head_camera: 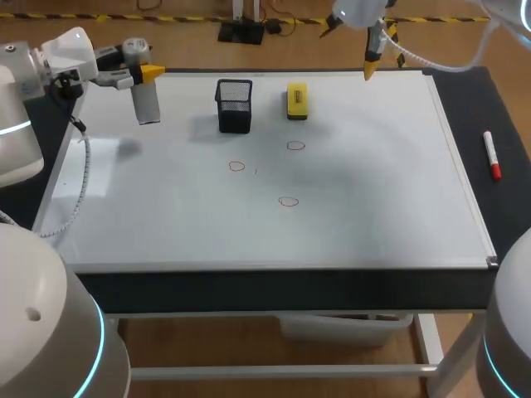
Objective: Pick up the inspection probe, press it on each red-marked spot on the whiteboard one by one, put down the probe, pick up the eraser, and wipe off all the red marks.
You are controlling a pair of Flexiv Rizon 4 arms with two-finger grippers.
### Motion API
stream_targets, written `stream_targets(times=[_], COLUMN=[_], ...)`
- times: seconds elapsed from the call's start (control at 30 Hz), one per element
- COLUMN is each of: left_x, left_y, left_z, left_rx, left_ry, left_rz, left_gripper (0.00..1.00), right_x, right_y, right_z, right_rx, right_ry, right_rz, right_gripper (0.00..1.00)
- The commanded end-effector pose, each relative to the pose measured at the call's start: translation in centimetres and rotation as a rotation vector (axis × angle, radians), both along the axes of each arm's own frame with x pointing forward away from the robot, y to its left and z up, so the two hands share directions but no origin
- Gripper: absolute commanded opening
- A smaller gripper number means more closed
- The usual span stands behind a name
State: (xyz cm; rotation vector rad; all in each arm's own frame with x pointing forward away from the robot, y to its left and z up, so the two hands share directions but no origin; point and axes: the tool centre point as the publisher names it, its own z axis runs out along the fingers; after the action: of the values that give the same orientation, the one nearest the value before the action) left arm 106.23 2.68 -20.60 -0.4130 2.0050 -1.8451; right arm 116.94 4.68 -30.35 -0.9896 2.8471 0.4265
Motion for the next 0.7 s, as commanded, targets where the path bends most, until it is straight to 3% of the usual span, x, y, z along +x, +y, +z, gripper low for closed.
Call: stream_targets(times=[0.03,0.27,0.57,0.7], left_x=[0.0,0.0,0.0,0.0], left_y=[-0.1,-0.1,-0.1,-0.1], left_z=[0.0,0.0,0.0,0.0], left_rx=[-0.001,-0.001,-0.001,-0.001], left_ry=[-0.004,-0.004,-0.004,-0.004], left_rz=[0.004,0.004,0.004,0.004], left_gripper=[0.00,0.00,0.00,0.00], right_x=[0.3,1.4,1.7,1.8], right_y=[0.1,1.4,4.2,5.7], right_z=[0.3,-1.2,-3.7,-4.8], right_rx=[-0.031,-0.032,-0.083,-0.114], right_ry=[0.034,0.030,0.083,0.090], right_rz=[0.011,0.123,0.371,0.537], right_gripper=[1.00,1.00,1.00,1.00])
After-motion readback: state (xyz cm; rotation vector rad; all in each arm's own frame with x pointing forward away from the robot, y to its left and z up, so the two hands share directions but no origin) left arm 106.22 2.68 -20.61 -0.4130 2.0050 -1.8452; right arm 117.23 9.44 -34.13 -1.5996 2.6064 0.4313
